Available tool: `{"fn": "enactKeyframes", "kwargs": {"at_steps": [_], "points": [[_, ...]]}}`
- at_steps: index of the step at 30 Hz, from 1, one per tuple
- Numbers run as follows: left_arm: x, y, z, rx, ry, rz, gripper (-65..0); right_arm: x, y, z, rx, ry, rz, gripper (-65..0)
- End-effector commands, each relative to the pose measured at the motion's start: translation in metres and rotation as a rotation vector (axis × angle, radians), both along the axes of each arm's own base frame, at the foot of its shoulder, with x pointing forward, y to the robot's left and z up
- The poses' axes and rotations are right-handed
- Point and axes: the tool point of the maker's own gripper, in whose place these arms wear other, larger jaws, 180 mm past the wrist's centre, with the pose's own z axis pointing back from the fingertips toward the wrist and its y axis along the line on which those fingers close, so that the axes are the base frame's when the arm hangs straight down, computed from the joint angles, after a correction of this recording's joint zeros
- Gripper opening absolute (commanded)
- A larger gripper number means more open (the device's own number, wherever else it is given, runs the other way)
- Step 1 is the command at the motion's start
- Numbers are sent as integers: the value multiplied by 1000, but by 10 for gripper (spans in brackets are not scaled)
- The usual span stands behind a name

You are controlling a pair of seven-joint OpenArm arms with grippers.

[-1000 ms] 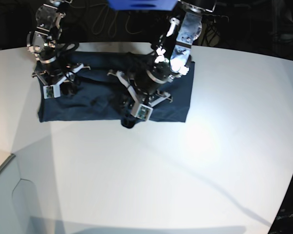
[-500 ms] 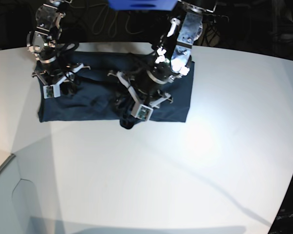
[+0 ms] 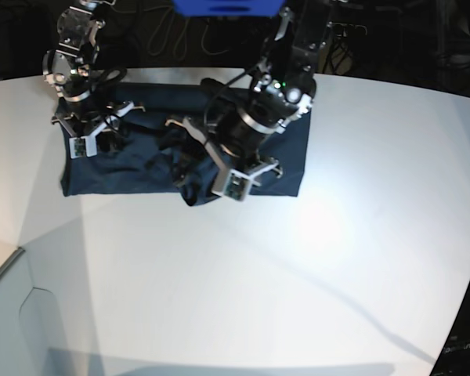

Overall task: Layout the t-shirt on the table in an organized manner, then fold the t-shirt properly
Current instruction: 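Lower the folded end onto the strip and press it with the left gripper, then open the left gripper and lift it away from the shirt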

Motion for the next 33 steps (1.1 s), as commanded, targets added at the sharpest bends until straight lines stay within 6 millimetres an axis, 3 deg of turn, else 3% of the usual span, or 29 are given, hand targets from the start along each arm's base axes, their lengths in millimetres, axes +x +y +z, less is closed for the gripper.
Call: {"fn": "enactKeyframes", "kwargs": {"at_steps": [1,4,8,14,20,25,28,33], "points": [[4,6,14,-15,-49,12,-329,9,-2,11,2,-49,-2,-483],[6,31,2,31,-35,49,-330,9,-2,11,2,-49,-2,-483],[6,59,-37,72,64,117,-330,9,-1,11,4,-49,-2,-483],[-3,61,-69,90,149,117,-330,9,-1,11,5,-49,-3,-483],[-30,12,-82,84,191,-32,-330,9,-2,11,2,-49,-2,-483],[-45,-23,-71,65,167,-134,-330,9,-3,11,1,-49,-2,-483],[-52,-38,-66,57,156,-179,-330,8,-3,11,-1,-46,-2,-483],[-49,-43,-45,34,103,-186,-330,8,-5,11,-2,-46,-7,-484]]}}
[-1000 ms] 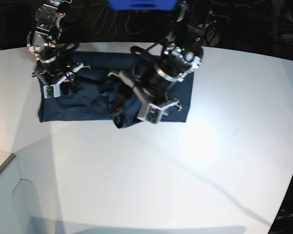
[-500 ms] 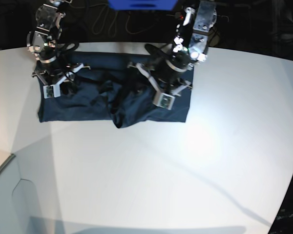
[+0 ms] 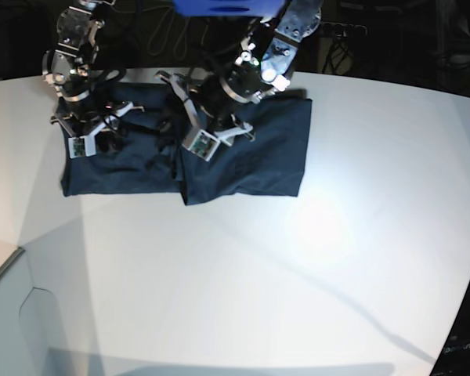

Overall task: Layout the t-shirt on the table in an organized manner, then fold the t-shirt properly
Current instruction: 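Open the left gripper and lift it away from the shirt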

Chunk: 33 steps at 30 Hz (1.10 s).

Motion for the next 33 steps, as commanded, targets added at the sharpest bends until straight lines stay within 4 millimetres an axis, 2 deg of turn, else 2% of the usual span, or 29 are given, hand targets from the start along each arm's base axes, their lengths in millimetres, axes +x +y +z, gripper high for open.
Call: {"fn": "enactKeyframes", "kwargs": {"at_steps": [1,5,10,14,19,23,26,29,33], "points": [[7,-6,20,-50,-49,6,-330,8,-3,10,-1,-44,-3,-483],[8,6,30,-42,-86,13,-329,8,-4,11,-2,-45,-4,-483],[11,17,53,-93,-124,26,-329,7,-4,10,-2,-44,-4,-484],[15,38,64,-181,-94,50,-329,9,-4,13,-4,-54,-4,-482],[42,96,62,-249,-52,211,-329,17,-10,33,-38,-103,-3,-474],[53,145,57,-228,-55,333,-329,20,-11,42,-51,-126,-2,-410],[61,184,56,-193,-73,428,-329,19,-11,42,-53,-124,-2,-362],[60,225,38,-140,-49,530,-329,19,-12,41,-54,-122,-1,-327],[56,270,17,-102,-9,645,-329,13,-13,38,-57,-109,0,-309]]}}
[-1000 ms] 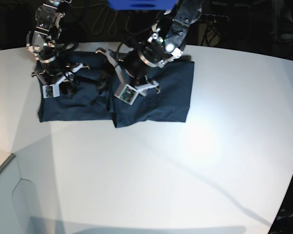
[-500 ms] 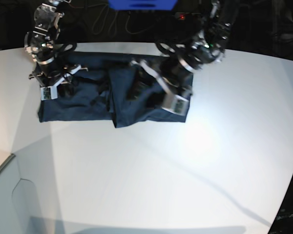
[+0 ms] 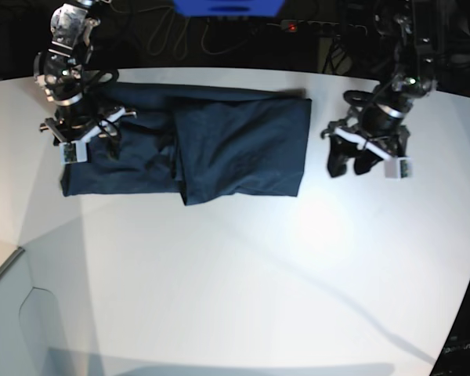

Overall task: Layout the t-shirt on the table in an organized manner, then fold the t-shirt properly
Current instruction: 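Open the left gripper and lift it away from the shirt, then hold the shirt end with the right gripper while the left waits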

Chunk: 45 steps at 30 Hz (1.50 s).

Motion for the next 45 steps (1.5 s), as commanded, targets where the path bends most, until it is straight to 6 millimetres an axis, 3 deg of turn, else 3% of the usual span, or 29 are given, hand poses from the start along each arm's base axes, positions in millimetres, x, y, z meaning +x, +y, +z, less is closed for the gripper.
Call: {"fn": "enactKeyframes", "kwargs": {"at_steps": [1,7,20,26,32,36,45], "points": [[5,12,8,3,-35,27,-329,7,-3,12,-3,-47,1,-306],[-7,43,-7,18,9,109,-329,4,-3,10,-3,-41,-1,-306],[-12,42,-12,25,25,105,-329,2,-15,14,-16,-48,-31,-305],[-21,46,-33,17,84,119,-329,-1,-18,24,-39,-66,-29,-255],[-22,47,-33,17,85,120,-329,0,-18,24,-43,-65,-27,-227],[-21,47,-33,17,83,120,-329,-4,-35,29,-63,-75,-70,-224],[-21,46,-31,19,79,119,-329,-8,-46,28,-70,-68,-101,-223]]}}
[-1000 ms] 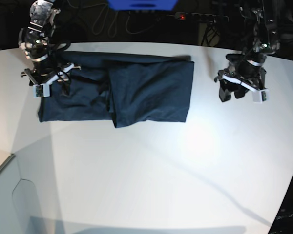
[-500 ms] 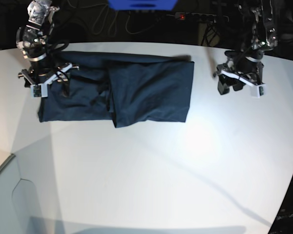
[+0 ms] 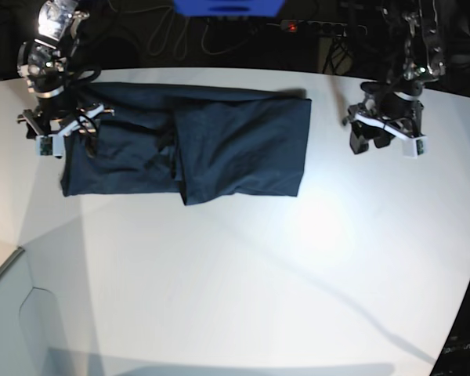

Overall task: Layout the t-shirt on the table in an organized manner, then fold the t-shirt properly
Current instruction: 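Hold the shirt end with the right gripper while the left waits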

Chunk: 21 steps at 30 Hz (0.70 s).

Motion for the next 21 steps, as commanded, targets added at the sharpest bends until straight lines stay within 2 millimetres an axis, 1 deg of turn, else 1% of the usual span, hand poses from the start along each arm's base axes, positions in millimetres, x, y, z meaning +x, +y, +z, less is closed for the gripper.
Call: {"fn": "enactKeyframes", "kwargs": {"at_steps": [1,3,8,10,13,17,18,20,21], "points": [[6,3,10,6,-39,-1,-329,4,-5,8,-2,-40,-8,-223],[5,3,9,6,-36,0,-329,1,-5,0,16,-21,-15,-223],[7,3,12,8,-46,-3,-329,3,-10,-6,34,-16,-41,-223],[7,3,12,8,-46,-3,-329,4,-11,-9,37,-11,-41,-211],[7,3,12,8,-46,-3,-329,1,-13,-18,46,12,-43,-204],[7,3,12,8,-46,-3,-329,5,-14,-22,56,19,-43,-203],[7,3,12,8,-46,-3,-329,5,-19,-23,48,23,-43,-203],[7,3,12,7,-46,-3,-329,11,-22,-20,46,12,-44,-203],[7,3,12,7,-46,-3,-329,11,-21,-22,51,15,-44,-203]]}}
